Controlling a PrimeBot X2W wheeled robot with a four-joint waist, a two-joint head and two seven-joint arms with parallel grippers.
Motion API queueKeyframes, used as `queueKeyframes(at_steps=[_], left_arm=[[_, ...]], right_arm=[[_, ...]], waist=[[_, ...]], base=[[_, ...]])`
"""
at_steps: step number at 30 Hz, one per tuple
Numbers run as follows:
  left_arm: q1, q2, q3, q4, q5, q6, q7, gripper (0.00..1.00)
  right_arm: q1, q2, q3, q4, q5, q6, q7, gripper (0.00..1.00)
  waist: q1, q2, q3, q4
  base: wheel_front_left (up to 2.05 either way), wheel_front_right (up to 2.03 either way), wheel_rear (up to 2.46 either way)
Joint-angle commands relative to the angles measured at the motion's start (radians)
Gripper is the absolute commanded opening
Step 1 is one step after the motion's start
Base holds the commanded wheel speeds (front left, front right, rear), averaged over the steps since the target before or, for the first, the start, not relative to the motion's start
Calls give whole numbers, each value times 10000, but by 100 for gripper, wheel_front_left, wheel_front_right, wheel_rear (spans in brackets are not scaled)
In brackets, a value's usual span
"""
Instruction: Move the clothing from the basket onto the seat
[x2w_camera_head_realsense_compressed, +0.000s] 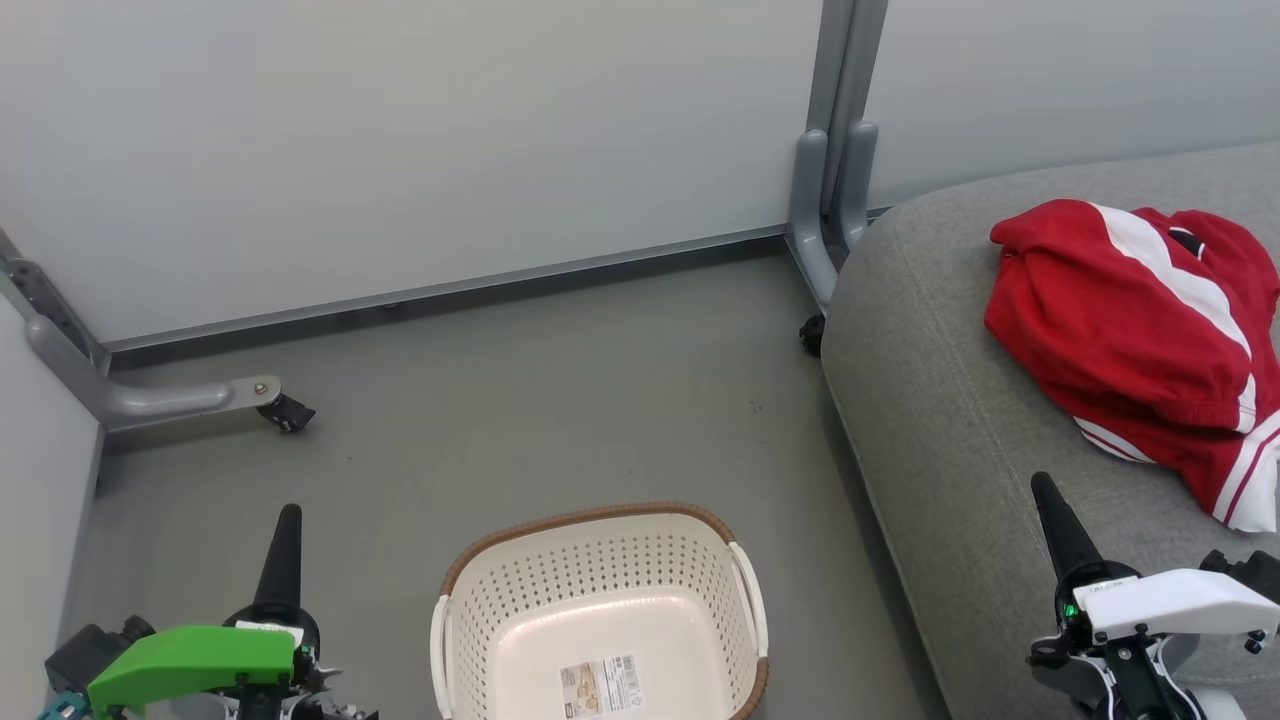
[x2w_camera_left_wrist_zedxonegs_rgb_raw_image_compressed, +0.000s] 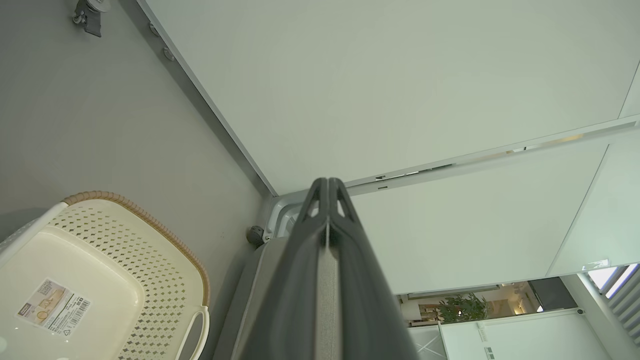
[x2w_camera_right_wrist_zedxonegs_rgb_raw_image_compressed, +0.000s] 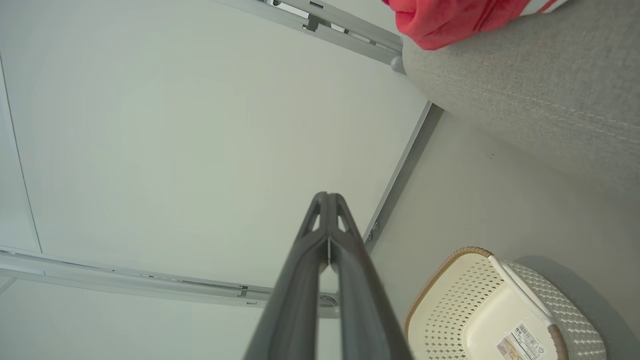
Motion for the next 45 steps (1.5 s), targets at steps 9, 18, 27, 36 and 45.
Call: queueKeyframes(at_steps=[9,18,27,36,45], left_arm=[[-414,45,201,21,-842,-123,239,0],[-576,31,336,90,-1512,-194,437,0],[-721,17,455,150,-2123,-243,618,0],[-863,4,567,197,-2685,-302,785,0],[-833,-16,589,193,-2625,-295,791,0]], right_arm=[[-286,17,-186,71,860,-2,246,0],[-411,40,-306,138,1526,-2,437,0],[-489,64,-426,208,2148,-3,613,0],[-601,87,-535,268,2716,-3,776,0],[-596,100,-549,266,2673,-3,782,0]], waist=[[0,0,104,-36],[0,0,202,-69],[0,0,300,-102],[0,0,396,-134],[0,0,399,-135]], base=[[0,0,0],[0,0,0],[0,0,0],[0,0,0],[0,0,0]])
